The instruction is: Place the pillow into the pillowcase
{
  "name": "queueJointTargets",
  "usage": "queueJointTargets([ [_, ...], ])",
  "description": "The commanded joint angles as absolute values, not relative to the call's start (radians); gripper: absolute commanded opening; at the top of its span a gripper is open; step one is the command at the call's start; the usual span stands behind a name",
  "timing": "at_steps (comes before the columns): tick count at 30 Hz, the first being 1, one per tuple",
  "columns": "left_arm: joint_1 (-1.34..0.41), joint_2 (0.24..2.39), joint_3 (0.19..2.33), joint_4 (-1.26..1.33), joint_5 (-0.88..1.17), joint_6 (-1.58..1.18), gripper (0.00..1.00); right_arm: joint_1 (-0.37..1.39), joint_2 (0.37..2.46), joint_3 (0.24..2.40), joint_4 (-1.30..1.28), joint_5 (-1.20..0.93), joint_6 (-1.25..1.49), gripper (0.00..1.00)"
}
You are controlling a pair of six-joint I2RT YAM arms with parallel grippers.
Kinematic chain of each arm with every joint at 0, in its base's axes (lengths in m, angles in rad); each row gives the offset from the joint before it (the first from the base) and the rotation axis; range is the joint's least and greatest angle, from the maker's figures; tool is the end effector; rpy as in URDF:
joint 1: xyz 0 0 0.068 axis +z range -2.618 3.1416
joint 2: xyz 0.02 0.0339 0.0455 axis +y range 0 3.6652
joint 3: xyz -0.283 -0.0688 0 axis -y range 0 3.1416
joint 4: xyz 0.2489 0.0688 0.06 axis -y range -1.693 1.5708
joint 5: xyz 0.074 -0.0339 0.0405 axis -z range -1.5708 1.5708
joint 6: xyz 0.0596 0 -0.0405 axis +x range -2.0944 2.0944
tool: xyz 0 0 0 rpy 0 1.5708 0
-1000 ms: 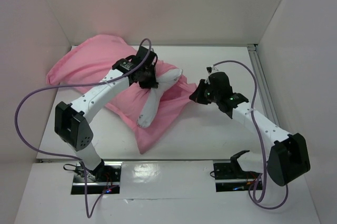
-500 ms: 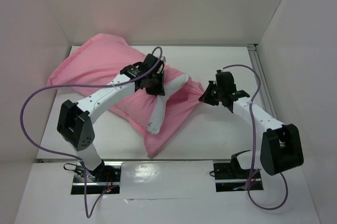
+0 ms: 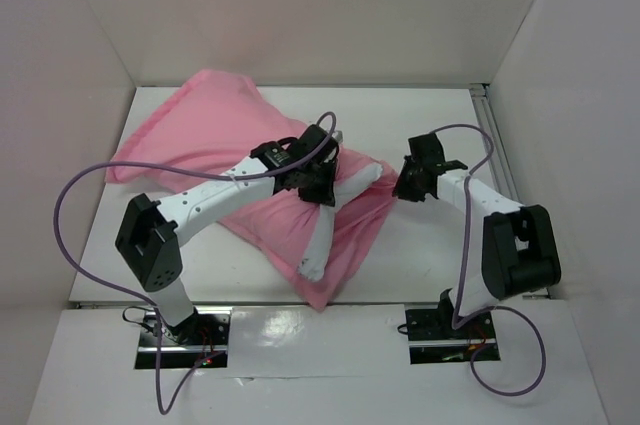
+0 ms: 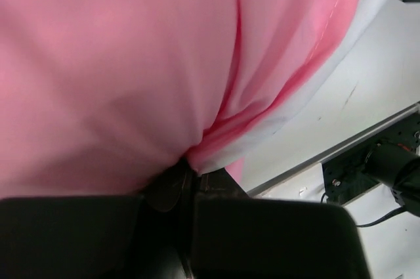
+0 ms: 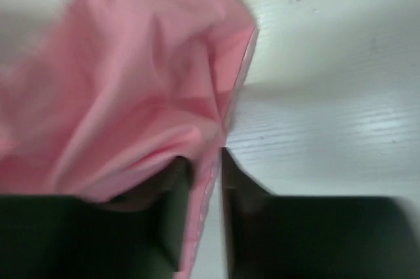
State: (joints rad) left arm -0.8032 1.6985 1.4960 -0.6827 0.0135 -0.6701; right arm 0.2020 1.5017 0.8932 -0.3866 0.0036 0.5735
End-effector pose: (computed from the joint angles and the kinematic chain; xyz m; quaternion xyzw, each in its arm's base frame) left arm 0.2748 -0.2859 0.2995 0.0649 0.9396 -0.2305 0.2447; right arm 0.3054 0.0623 0.1907 0.1776 0.9423 0.1057 0.2635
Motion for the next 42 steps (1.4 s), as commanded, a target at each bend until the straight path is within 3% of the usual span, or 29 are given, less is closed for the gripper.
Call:
queueJointTargets([
  [1,-0.788,1.726,1.558,-0.73,0.043,-0.747,0.0,0.215,1.376,0.885,-0.359,0.098,0.578,0.37],
  [2,-0.776,1.735,1.572,-0.73,0.043,-0.747,0.0,0.227,1.346,0.885,-0.368,0.109,0.578,0.46],
  [3,-0.776,1.746,1.598,-0.73,0.043,-0.747,0.0,0.239,1.335,0.885,-0.379,0.109,0.589,0.63],
  [6,-0.776,1.767,1.609,-0.73,0.052,-0.735,0.0,0.308,1.315,0.902,-0.414,0.198,0.601,0.77],
  [9,-0.776,1.757,1.609,-0.73,0.042,-0.756,0.0,0.411,1.295,0.916,-0.434,0.291,0.621,0.77],
  [12,-0.776,1.737,1.62,-0.73,0.031,-0.767,0.0,0.511,1.295,0.916,-0.42,0.357,0.621,0.69],
  [16,-0.753,1.715,1.632,-0.73,0.011,-0.785,0.0,0.561,1.331,0.897,-0.37,0.357,0.621,0.45],
  [18,-0.744,1.691,1.643,-0.73,0.011,-0.785,0.0,0.571,1.368,0.897,-0.36,0.357,0.621,0.43],
  [21,-0.735,1.675,1.655,-0.73,0.002,-0.808,0.0,0.571,1.403,0.906,-0.336,0.357,0.643,0.55],
  [29,-0.693,1.606,1.655,-0.73,0.012,-0.838,0.0,0.571,1.378,0.845,-0.249,0.357,0.699,0.55],
  [36,-0.693,1.588,1.664,-0.721,0.021,-0.838,0.0,0.604,1.451,0.887,-0.164,0.328,0.699,0.72],
  [42,-0.684,1.566,1.683,-0.721,0.031,-0.847,0.0,0.647,1.561,0.929,-0.135,0.475,0.738,0.8],
])
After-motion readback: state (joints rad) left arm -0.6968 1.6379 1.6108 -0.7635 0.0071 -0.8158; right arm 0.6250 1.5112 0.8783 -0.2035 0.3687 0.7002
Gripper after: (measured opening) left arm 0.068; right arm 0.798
